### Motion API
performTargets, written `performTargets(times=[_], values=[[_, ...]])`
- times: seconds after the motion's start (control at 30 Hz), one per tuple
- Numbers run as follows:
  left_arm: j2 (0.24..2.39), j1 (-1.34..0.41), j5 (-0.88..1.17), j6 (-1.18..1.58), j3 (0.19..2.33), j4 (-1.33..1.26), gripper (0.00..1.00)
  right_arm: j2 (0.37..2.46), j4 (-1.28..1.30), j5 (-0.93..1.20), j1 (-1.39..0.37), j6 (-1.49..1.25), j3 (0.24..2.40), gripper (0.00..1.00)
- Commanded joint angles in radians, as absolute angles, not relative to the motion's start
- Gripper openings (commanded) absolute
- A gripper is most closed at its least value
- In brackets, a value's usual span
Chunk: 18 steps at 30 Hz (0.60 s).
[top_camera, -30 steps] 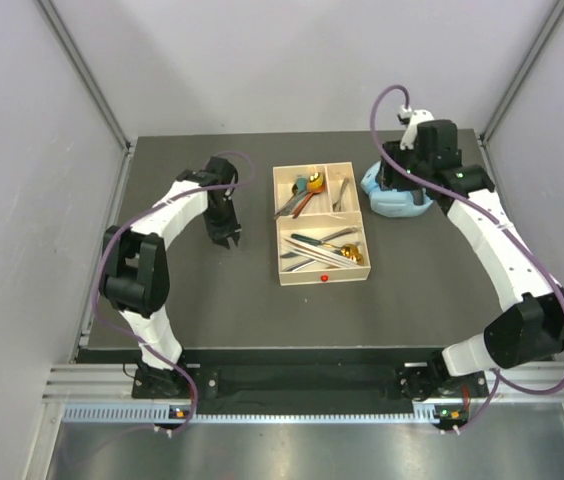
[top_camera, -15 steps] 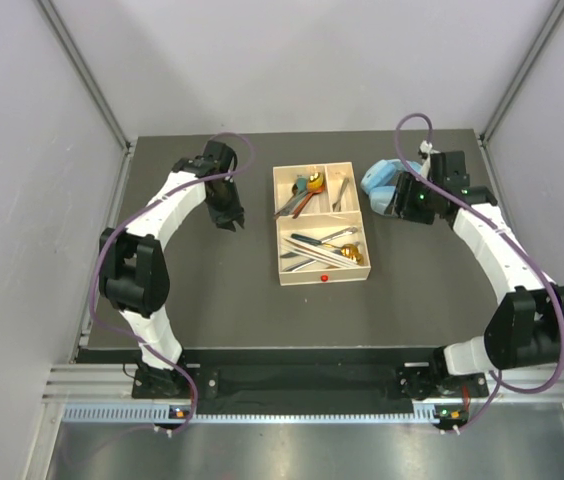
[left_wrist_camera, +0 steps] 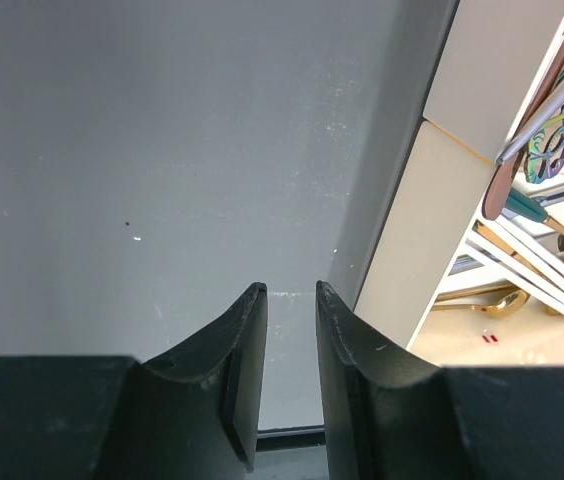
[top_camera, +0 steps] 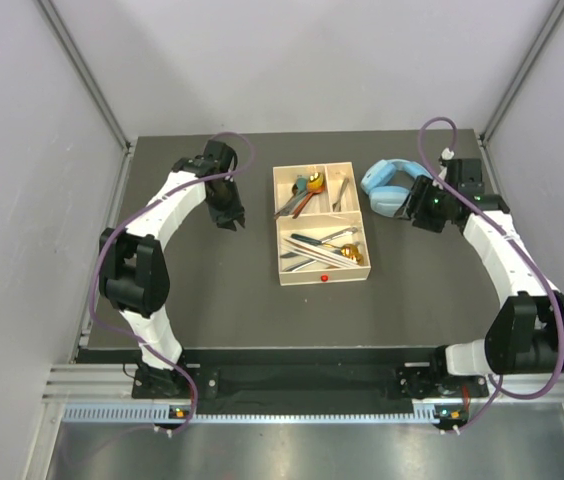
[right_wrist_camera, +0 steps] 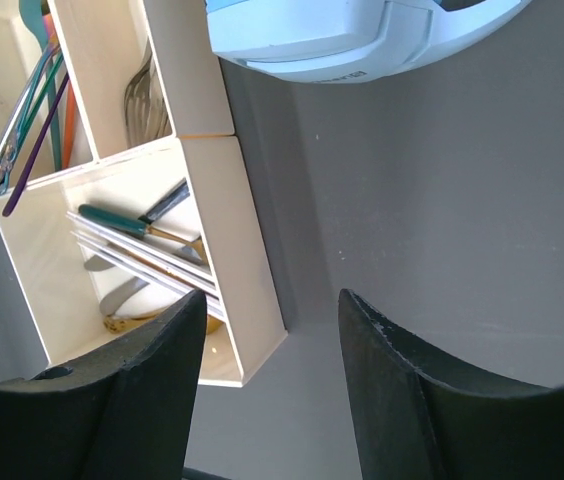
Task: Sort the eating utensils into containers
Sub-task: Reset both arms
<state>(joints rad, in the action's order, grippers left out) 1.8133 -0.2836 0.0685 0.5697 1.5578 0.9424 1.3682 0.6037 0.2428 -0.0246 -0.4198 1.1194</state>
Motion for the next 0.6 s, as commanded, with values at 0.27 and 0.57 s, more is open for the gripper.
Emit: performTargets(times=[0.27,0.57], values=[[1.807,-0.279,0.080,0.565,1.605,0.919,0.31,1.325,0.554,0.279,0.025,-0.468,1.095,0.56],[1.813,-0.279,0.077,0.558,1.618,0.925,0.31,1.335,0.555,0.296,0.037,-0.476,1.097,0.56]])
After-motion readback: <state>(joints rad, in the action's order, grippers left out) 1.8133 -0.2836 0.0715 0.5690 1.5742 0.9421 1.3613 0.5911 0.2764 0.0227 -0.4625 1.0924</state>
